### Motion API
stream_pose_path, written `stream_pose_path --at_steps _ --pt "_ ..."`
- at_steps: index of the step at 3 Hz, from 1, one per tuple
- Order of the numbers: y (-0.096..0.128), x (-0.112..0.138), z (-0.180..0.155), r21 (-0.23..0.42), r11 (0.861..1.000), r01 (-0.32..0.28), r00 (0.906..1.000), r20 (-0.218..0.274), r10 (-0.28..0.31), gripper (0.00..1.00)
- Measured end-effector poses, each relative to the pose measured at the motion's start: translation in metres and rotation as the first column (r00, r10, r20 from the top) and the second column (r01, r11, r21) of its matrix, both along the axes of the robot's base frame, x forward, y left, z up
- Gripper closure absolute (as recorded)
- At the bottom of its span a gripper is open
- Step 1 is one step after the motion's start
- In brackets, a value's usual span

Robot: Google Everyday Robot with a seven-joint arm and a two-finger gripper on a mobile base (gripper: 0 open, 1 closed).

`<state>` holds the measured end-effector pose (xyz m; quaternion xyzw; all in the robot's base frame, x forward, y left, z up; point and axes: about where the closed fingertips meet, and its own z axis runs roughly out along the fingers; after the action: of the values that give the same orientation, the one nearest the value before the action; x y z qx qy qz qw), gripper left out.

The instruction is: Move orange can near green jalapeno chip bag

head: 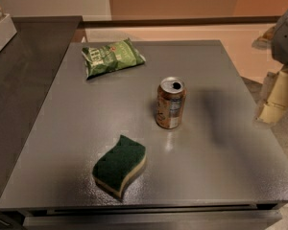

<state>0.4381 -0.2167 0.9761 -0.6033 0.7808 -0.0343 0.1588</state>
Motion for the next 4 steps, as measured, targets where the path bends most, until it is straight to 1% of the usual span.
stream_pose_path --at_steps 1,2,3,4 --pt "0.0 0.0 0.0 0.0 1.0 0.0 1.0 0.0 0.0 0.0" --pt "0.004 0.002 -0.002 0.009 1.0 -0.016 0.9999 0.007 0.016 0.0" --pt "0.016 0.012 -0.01 0.049 0.998 -0.048 0.9988 0.012 0.047 0.0" --pt "0.033 0.023 -0.024 0.1 0.992 -0.075 0.9972 0.01 0.074 0.0"
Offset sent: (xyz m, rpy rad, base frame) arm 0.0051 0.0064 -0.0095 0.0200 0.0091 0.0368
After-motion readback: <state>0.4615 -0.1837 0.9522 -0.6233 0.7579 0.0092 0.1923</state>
